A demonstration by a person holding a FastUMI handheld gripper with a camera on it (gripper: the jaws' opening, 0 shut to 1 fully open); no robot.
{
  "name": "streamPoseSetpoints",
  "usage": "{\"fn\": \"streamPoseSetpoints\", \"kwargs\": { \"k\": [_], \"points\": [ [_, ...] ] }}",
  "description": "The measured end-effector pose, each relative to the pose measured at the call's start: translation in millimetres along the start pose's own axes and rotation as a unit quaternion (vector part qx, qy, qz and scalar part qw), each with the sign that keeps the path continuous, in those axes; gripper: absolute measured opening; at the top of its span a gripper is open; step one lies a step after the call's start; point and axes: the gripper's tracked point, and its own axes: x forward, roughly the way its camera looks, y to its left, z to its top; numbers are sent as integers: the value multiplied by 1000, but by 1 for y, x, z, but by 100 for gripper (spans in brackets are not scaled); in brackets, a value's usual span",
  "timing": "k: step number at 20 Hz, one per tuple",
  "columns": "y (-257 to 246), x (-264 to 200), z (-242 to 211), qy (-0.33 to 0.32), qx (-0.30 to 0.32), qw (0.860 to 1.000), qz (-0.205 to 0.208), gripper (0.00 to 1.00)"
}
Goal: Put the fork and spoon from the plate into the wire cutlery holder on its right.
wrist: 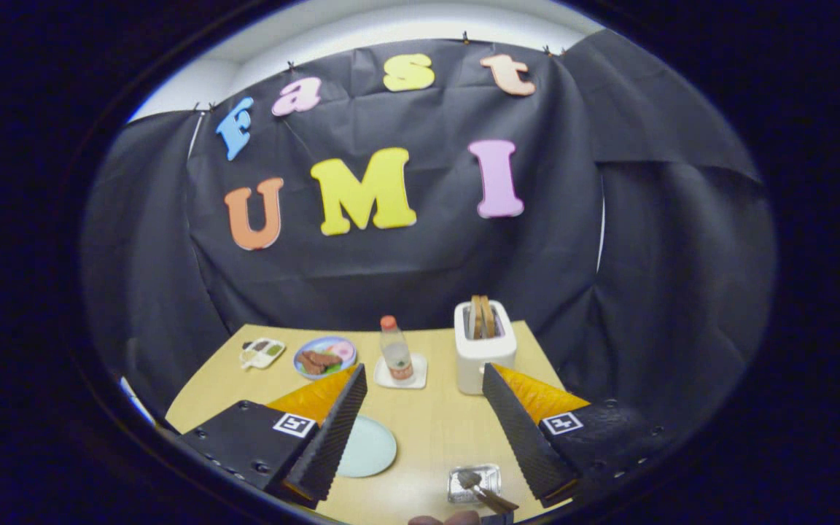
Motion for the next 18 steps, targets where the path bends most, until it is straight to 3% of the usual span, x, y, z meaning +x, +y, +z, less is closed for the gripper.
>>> {"fn": "streamPoseSetpoints", "kwargs": {
  "k": [8,18],
  "points": [
    [-1,-42,79,-127,-12,992,-14,96],
    [-3,-60,84,-152,-13,988,-16,96]
  ]
}}
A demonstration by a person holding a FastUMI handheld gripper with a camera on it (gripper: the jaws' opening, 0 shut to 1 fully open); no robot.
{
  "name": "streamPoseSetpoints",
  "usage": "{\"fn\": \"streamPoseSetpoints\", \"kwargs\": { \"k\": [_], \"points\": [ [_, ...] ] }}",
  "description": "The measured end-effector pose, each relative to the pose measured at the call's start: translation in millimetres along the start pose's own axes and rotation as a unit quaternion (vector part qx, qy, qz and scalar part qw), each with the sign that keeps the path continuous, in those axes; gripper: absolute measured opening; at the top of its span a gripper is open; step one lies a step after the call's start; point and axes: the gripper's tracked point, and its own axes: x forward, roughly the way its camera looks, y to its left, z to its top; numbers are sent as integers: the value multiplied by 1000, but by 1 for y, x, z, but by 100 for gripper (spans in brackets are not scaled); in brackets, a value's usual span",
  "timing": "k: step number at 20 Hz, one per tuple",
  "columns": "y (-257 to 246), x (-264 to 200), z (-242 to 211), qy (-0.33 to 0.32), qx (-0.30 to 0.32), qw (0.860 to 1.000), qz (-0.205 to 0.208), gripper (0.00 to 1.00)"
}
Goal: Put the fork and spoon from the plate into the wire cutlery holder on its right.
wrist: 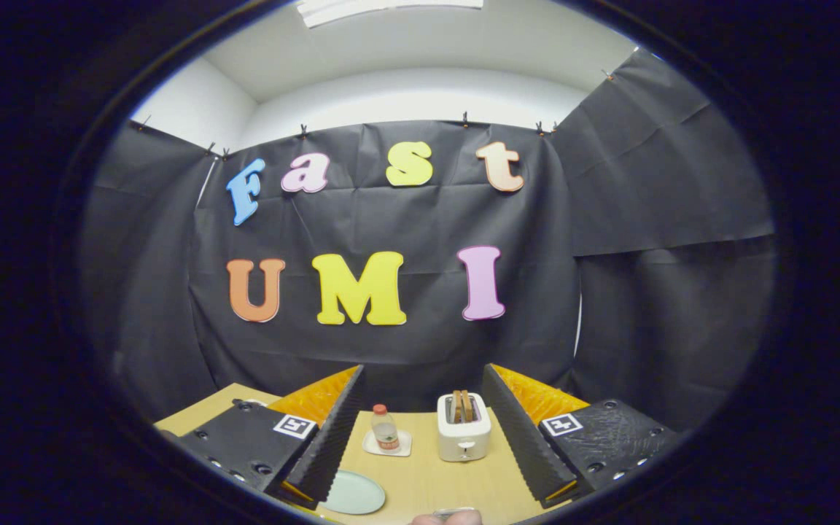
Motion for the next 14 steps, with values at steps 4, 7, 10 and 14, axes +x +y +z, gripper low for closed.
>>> {"fn": "streamPoseSetpoints", "kwargs": {
  "k": [4,7,10,14],
  "points": [
    [-1,3,1,-2,-1,1000,1,96],
    [3,5,-1,3,1,1000,8,96],
    [2,6,3,-3,0,1000,6,96],
    [-4,6,0,2,7,1000,3,96]
  ]
}}
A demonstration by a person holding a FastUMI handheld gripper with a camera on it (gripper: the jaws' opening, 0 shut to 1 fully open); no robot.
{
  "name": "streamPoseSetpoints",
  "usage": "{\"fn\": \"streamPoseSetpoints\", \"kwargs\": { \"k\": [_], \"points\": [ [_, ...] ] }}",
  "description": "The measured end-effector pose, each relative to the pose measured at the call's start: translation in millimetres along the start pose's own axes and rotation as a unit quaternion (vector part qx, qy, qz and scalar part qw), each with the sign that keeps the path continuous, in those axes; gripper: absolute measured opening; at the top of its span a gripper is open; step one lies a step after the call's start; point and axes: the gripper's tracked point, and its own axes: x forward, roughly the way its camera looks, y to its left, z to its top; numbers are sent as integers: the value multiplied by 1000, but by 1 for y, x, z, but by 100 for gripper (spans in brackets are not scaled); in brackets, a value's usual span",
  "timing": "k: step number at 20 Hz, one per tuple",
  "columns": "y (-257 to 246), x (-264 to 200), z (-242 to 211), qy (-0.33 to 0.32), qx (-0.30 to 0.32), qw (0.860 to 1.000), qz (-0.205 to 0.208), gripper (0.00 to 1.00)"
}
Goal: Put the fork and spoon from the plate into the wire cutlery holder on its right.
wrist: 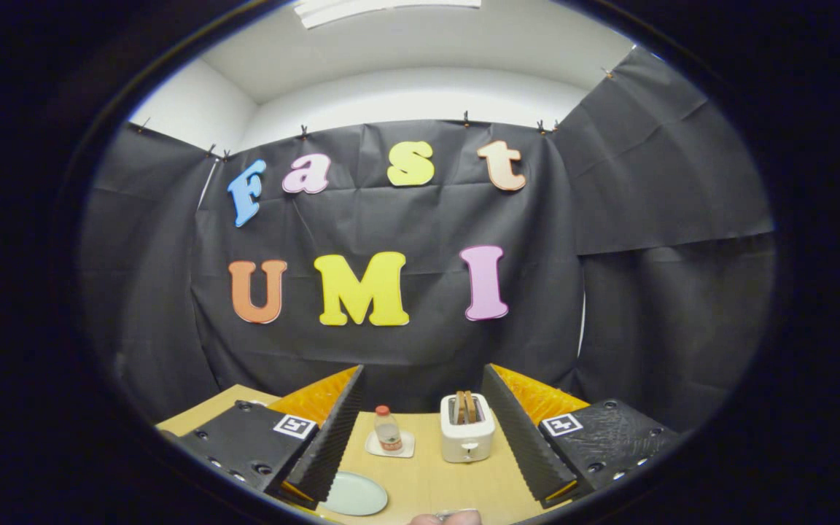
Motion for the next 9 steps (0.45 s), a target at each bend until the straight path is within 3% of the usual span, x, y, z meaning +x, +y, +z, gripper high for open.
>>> {"fn": "streamPoseSetpoints", "kwargs": {
  "k": [9],
  "points": [
    [-16,-2,1,-6,0,1000,-15,96]
  ]
}}
